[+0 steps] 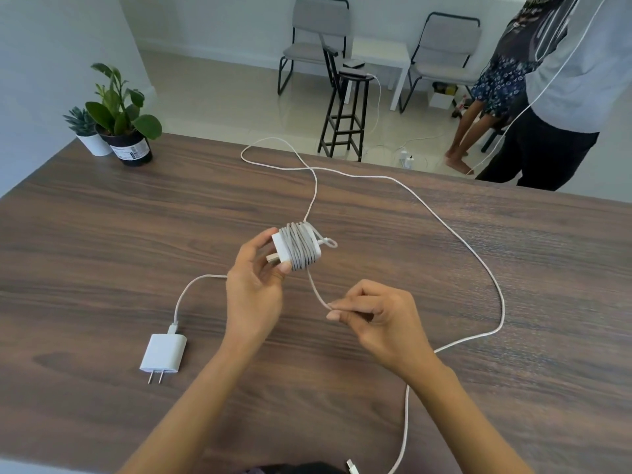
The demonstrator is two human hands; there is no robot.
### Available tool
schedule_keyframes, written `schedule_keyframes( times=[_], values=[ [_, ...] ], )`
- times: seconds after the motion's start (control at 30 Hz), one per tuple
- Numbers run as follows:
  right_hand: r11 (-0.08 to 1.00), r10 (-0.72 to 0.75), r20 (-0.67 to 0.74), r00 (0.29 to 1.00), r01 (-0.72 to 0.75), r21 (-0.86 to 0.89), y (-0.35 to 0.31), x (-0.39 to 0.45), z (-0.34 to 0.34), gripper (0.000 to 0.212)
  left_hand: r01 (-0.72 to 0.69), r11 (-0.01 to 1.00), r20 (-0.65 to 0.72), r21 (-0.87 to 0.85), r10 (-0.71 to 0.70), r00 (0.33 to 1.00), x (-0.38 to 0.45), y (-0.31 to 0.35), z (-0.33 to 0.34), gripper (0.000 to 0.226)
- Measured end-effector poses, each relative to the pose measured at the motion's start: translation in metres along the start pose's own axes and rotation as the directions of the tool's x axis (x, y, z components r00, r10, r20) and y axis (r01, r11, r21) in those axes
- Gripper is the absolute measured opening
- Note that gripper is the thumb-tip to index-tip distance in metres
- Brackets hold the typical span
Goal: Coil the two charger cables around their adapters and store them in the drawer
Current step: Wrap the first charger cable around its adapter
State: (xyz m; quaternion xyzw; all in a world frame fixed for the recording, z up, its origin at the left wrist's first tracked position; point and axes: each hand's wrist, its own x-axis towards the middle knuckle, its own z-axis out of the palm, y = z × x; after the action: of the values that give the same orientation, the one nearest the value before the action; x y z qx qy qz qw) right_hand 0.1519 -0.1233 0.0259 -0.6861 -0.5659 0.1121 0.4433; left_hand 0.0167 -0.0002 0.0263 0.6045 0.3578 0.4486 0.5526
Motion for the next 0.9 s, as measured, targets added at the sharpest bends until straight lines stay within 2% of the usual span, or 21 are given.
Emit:
schedule_keyframes(
  times=[0.13,0.23,0.4,0.5,0.6,0.73,0.9],
  values=[
    [0.991,-0.067,0.011,0.998,0.068,-0.112,-0.004,0.004,-0.008,0.003,-0.023,0.993,0.027,0.118,0.02,0.999,-0.01,-0.013,0.003,0.05],
    [0.971,-0.096,0.004,0.995,0.095,-0.219,-0.003,0.01,-0.013,0.004,-0.072,0.98,0.098,0.188,0.054,0.994,-0.018,-0.022,0.003,0.058],
    [0.939,-0.178,-0.019,0.984,0.164,-0.301,-0.002,0.026,-0.024,0.016,-0.086,0.983,0.216,0.163,0.05,0.975,-0.034,-0.028,0.002,0.065],
    [0.915,-0.207,0.014,0.978,0.198,-0.351,0.0,0.034,-0.028,0.012,-0.047,0.995,0.284,0.093,0.019,0.959,-0.039,-0.027,0.001,0.063],
    [0.925,-0.171,0.045,0.984,0.176,-0.336,0.001,0.041,-0.032,0.009,-0.016,0.998,0.354,0.061,-0.006,0.935,-0.043,-0.024,0.0,0.061],
    [0.964,-0.04,0.069,0.997,0.057,-0.26,0.011,0.051,-0.035,0.011,0.021,1.0,0.409,0.014,-0.024,0.912,-0.052,-0.02,-0.002,0.059],
    [0.989,0.13,0.063,0.989,-0.134,0.062,0.015,0.049,-0.027,0.014,0.065,0.996,0.389,-0.061,-0.036,0.921,-0.051,-0.017,-0.004,0.055]
  ],
)
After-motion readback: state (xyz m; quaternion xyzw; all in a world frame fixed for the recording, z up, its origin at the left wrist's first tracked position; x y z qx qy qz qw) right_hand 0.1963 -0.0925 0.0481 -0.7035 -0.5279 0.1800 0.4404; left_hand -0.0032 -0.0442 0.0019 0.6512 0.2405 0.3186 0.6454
